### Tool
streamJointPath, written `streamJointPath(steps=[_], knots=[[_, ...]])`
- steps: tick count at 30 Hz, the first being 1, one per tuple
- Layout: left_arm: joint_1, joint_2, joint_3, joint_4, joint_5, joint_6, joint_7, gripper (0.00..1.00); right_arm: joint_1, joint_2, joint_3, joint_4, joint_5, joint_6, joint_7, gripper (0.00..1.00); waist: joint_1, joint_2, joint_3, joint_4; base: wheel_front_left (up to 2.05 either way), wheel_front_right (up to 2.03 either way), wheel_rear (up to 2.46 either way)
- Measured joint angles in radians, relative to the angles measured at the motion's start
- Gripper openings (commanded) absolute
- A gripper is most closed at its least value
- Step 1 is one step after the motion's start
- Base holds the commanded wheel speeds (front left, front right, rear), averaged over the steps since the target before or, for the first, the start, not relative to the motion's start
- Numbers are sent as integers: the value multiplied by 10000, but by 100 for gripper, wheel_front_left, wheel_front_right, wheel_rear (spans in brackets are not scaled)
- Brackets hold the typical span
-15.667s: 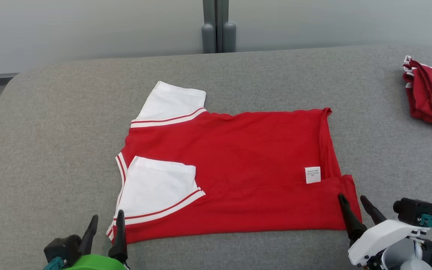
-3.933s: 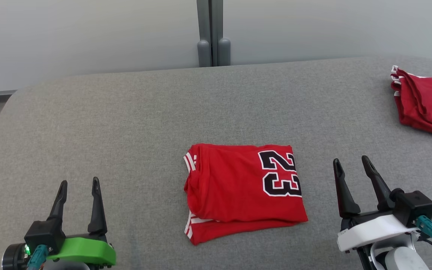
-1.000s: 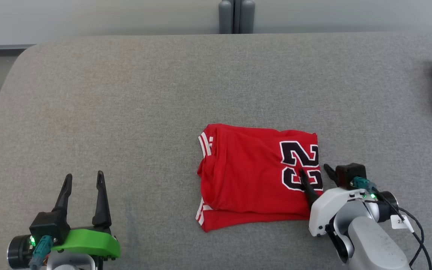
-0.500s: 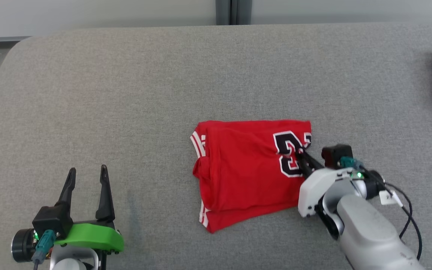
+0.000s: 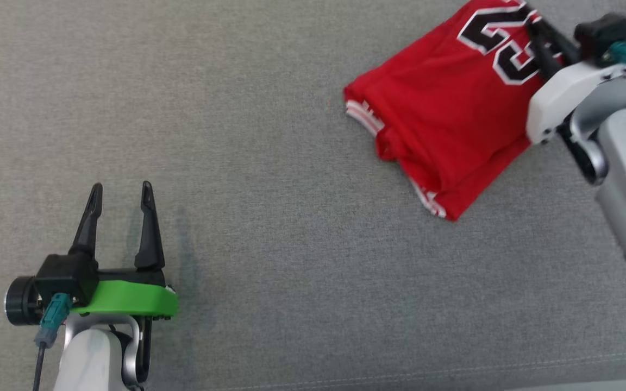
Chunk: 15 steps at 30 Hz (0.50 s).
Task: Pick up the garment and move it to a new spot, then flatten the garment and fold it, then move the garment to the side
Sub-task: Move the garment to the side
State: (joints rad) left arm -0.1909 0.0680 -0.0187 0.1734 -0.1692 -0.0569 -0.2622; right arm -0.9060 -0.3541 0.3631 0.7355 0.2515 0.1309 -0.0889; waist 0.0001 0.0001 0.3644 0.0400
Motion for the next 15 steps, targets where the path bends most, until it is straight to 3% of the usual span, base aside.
streamJointPath(steps=[6, 15], knots=[[-437, 253, 104, -326, 213, -94, -2, 100, -687, -1446, -293, -986, 449, 2, 485, 0, 1, 0, 799, -666, 0, 0, 0], [-882, 564, -113, -838, 508, -221, -2, 100, -1492, -3020, -1346, -1471, 1078, 2, 966, 0, 1, 0, 1813, -1645, 0, 0, 0]])
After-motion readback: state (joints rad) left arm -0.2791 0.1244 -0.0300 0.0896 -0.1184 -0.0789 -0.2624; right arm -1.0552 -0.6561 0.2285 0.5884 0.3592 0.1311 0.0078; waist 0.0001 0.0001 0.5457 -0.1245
